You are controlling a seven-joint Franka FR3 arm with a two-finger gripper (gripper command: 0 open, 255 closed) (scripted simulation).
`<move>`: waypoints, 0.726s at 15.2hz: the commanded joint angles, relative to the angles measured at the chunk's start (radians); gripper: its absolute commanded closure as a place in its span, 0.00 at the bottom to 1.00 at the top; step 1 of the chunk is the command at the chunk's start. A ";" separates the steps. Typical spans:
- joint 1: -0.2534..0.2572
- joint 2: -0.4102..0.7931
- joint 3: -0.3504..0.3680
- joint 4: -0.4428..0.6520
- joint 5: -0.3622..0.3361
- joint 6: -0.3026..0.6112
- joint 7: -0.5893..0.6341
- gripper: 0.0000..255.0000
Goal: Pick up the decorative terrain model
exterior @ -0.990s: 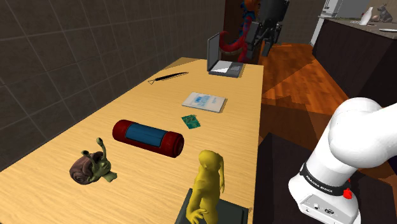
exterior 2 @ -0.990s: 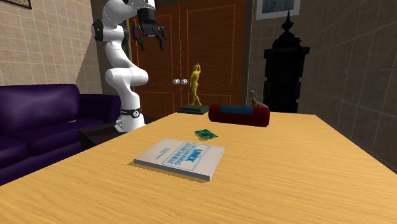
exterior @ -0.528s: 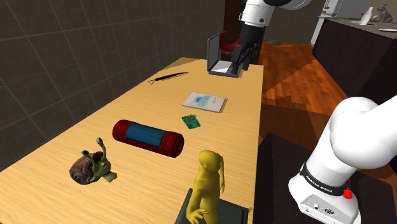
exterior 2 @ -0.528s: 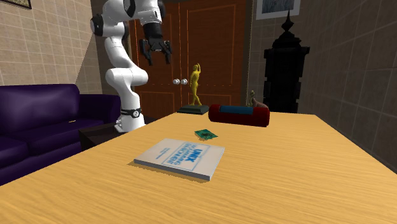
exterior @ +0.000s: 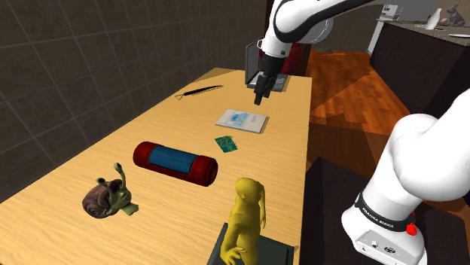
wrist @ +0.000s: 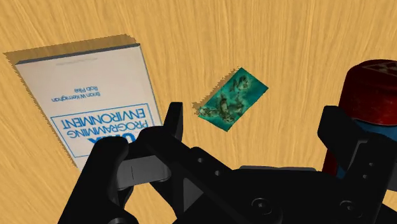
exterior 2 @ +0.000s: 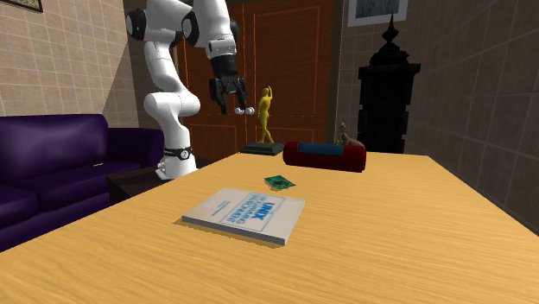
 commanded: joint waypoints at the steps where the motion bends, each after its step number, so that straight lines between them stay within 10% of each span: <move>1: 0.024 0.064 -0.015 0.011 0.022 0.056 -0.066 0.00; 11: 0.115 0.444 -0.040 0.165 0.225 0.263 -0.430 0.00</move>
